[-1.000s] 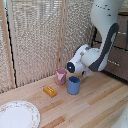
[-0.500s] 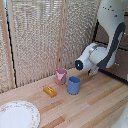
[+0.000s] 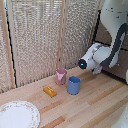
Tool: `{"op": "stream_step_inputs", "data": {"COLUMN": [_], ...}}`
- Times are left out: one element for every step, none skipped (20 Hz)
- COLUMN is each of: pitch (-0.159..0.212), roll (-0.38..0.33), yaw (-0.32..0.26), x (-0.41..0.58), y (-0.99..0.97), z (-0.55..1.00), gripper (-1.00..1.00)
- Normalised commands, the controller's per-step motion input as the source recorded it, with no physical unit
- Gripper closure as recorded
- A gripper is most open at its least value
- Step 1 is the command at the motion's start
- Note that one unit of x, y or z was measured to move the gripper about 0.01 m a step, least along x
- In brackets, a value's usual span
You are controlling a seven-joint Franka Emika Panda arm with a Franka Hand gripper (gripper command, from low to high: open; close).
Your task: Please adjust your gripper to match the height of the lower drawer handle. Progress your gripper onward until it happens to touch the drawer handle. Now, firmly take hold of it with your gripper, then steadily retract it to swing the drawer wide open.
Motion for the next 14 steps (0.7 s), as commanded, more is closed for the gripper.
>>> {"op": "stream_step_inputs", "data": {"pitch": [0.0, 0.0, 0.0, 0.0, 0.0, 0.0, 0.0, 0.0, 0.0, 0.0, 0.008, 0.015, 0.025, 0.026], "roll": [0.05, 0.078, 0.086, 0.095, 0.106, 0.075, 0.066, 0.056, 0.063, 0.088, 0.132, 0.164, 0.167, 0.175], "yaw": [0.021, 0.006, 0.0, 0.0, 0.0, -0.003, 0.0, -0.001, 0.0, -0.019, -0.031, -0.025, -0.051, -0.033], "x": [-0.074, -0.023, 0.0, 0.0, 0.0, 0.0, 0.0, 0.0, 0.0, 0.0, 0.043, 0.04, 0.066, 0.009], "y": [-0.51, -0.55, -0.54, -0.52, -0.48, -0.3, -0.26, -0.24, -0.2, -0.09, -0.04, 0.0, 0.01, 0.13], "z": [0.0, 0.0, 0.0, 0.05, 0.06, 0.0, 0.0, 0.0, 0.0, 0.0, 0.0, 0.0, 0.0, 0.0], "gripper": [1.0, 1.0, 1.0, 1.0, 1.0, 1.0, 1.0, 1.0, 1.0, 1.0, 1.0, 1.0, 1.0, 1.0]}}
